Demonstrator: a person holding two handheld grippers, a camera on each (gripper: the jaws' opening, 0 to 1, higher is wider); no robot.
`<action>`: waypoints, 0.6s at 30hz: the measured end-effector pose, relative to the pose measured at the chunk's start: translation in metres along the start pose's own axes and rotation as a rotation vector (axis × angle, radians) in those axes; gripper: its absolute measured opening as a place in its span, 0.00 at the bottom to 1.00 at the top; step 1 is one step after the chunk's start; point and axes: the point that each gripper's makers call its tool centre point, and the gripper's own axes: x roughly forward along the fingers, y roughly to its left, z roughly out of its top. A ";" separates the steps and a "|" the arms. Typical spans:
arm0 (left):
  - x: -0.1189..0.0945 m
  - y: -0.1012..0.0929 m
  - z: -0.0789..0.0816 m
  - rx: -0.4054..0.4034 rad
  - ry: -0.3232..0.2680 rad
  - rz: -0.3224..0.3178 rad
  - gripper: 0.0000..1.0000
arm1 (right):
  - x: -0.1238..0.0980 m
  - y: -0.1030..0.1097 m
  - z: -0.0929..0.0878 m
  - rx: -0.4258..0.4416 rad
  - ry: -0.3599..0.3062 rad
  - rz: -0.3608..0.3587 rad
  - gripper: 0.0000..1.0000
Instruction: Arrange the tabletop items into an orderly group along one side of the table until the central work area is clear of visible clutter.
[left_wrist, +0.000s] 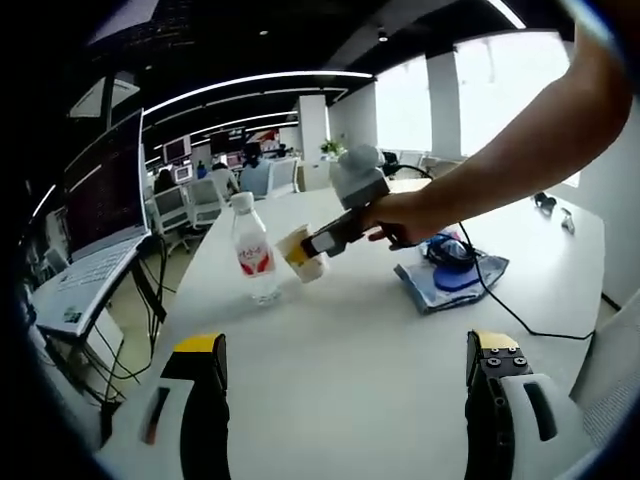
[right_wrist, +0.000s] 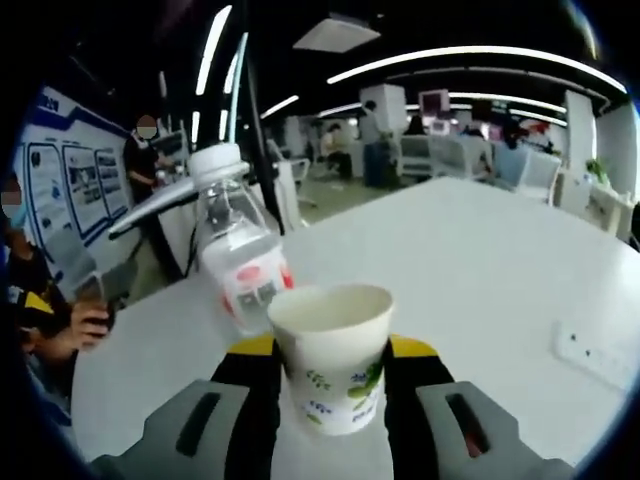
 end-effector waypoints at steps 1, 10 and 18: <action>0.000 0.000 0.000 -0.001 0.001 -0.001 1.00 | 0.001 0.000 0.000 0.001 -0.001 -0.003 0.37; -0.001 0.001 -0.004 -0.003 0.008 0.002 1.00 | 0.004 0.003 0.001 0.031 -0.026 -0.021 0.36; 0.000 0.002 -0.004 -0.005 0.008 0.004 1.00 | 0.007 -0.001 -0.002 0.022 -0.035 -0.034 0.36</action>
